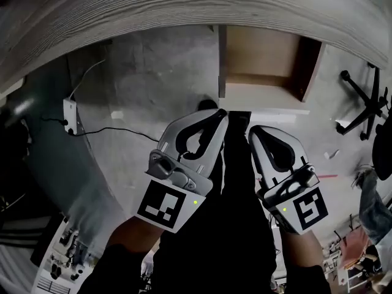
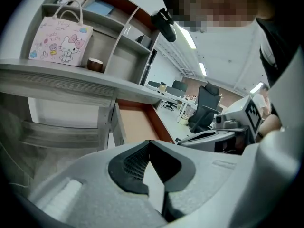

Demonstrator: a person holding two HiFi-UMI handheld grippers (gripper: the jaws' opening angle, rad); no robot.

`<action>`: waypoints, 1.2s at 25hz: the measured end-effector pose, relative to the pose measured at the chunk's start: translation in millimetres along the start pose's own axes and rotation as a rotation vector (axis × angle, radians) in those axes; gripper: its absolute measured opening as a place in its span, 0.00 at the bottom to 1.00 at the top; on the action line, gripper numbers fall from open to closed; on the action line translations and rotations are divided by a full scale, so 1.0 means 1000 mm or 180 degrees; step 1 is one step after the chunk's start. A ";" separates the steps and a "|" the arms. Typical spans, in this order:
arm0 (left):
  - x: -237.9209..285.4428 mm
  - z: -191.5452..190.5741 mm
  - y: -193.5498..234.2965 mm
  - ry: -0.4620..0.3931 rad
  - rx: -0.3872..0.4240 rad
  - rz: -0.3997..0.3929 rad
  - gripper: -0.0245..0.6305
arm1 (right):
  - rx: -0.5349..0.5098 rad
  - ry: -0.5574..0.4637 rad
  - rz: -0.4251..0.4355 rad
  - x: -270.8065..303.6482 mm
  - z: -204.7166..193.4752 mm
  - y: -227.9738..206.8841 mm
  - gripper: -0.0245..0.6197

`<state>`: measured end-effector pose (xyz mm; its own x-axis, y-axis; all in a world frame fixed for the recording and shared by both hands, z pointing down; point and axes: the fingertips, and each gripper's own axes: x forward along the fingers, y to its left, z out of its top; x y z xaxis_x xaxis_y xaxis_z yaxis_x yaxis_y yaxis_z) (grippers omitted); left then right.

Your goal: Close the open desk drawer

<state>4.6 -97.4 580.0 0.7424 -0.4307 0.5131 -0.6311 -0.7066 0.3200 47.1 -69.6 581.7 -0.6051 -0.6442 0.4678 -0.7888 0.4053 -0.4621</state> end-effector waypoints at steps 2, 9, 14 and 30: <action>0.005 -0.005 0.001 0.0016 0.0061 -0.0005 0.05 | -0.0294 0.0042 -0.0155 0.004 -0.004 -0.011 0.06; 0.006 -0.011 0.007 0.0007 -0.0001 0.0123 0.05 | -0.1564 0.0876 -0.0273 0.006 -0.022 -0.035 0.27; 0.003 -0.013 0.004 0.0001 -0.0088 0.0161 0.05 | -0.2734 0.1615 -0.0239 0.008 -0.037 -0.056 0.29; -0.042 0.010 0.054 -0.0218 -0.0259 0.0616 0.05 | -0.3397 0.1725 -0.0444 0.009 -0.015 -0.048 0.18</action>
<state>-58.3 -123.1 567.4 0.6175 -0.5929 0.5169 -0.7773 -0.5607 0.2854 77.6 -84.9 619.8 -0.2724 -0.4728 0.8380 -0.3882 0.8509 0.3539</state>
